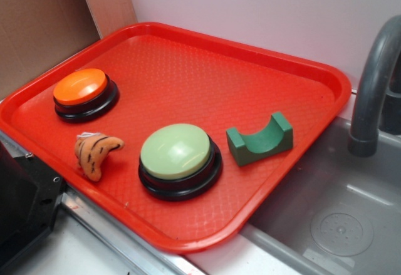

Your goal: Push the orange button.

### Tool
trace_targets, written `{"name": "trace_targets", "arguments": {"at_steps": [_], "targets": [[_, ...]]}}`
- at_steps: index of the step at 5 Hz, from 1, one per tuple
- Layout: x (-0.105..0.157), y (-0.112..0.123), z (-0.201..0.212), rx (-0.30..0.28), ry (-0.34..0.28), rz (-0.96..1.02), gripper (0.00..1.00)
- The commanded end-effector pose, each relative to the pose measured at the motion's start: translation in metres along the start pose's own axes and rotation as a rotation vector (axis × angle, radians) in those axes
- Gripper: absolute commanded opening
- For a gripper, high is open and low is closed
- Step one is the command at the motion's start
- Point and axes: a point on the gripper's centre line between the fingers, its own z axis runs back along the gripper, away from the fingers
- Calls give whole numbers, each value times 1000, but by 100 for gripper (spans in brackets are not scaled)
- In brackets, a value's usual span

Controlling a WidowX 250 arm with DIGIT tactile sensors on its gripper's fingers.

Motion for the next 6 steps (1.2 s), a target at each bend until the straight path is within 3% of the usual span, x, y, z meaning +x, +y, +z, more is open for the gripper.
{"name": "trace_targets", "arguments": {"at_steps": [1,2,3,4,5,6], "targets": [[0,0,0,0,0,0,100],[45,50,-24,43,30,170,100],[72,105,-55,57,63,344,100],[76,113,-81,105,33,379,100],[61,128,-121,69,-15,322,100],[58,135,-144,70,-15,294,100]]}}
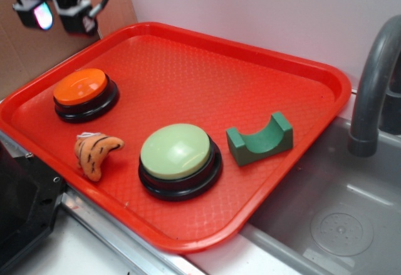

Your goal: Push the orange button.

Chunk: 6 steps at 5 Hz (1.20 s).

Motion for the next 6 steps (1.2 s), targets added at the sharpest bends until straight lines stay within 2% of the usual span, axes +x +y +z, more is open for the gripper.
{"name": "trace_targets", "arguments": {"at_steps": [1,3,4,6], "targets": [[6,8,-31,-10,-25,-37,100],[0,-5,-48,-19,-5,-76,100],[0,-4,-57,-9,16,-75,100],[1,-6,-50,-15,18,-86,100]]}}
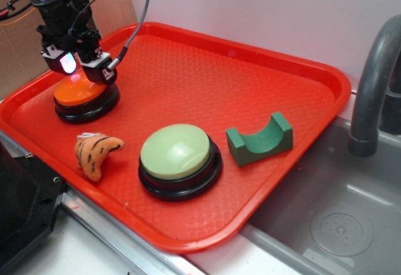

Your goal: Push the orange button.

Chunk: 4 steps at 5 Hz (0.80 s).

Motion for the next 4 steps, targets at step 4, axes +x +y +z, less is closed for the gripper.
{"name": "trace_targets", "arguments": {"at_steps": [4], "targets": [[-4,0,61,109,-9,44,100]]}}
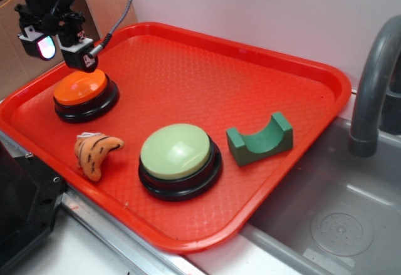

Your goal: Push the orange button.

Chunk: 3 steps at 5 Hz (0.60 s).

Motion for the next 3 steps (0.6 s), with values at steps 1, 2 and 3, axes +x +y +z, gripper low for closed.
{"name": "trace_targets", "arguments": {"at_steps": [1,2,3], "targets": [[9,3,36,61,-76,42,100],[8,2,43,42,-74,49,100],[8,2,48,23,-71,53,100]]}}
